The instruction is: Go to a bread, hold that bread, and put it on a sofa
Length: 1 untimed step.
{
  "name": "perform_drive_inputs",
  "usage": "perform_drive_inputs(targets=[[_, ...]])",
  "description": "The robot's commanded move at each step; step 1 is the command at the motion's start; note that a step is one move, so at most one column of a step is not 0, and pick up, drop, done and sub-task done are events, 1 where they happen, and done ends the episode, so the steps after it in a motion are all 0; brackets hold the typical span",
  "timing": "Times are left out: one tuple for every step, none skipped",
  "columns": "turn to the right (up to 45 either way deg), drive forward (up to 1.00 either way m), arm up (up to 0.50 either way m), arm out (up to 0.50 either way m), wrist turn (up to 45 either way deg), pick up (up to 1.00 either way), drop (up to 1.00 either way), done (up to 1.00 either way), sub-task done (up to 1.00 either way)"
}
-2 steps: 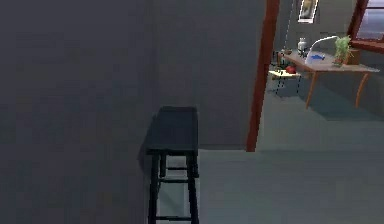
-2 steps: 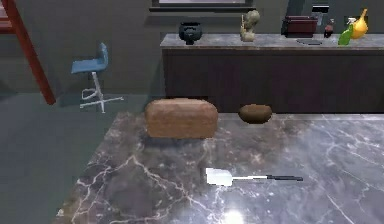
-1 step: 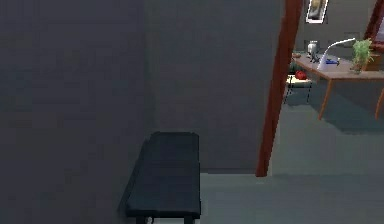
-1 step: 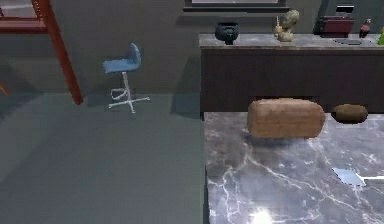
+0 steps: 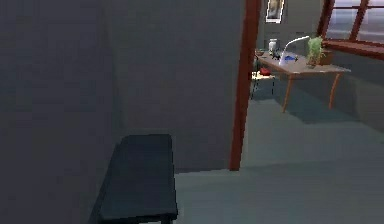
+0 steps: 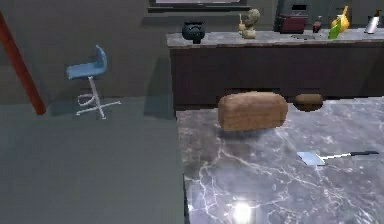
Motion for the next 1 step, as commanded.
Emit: perform_drive_inputs(targets=[[0.0,0.05,0.00,0.00,0.0,0.00,0.00,0.00,0.00]])
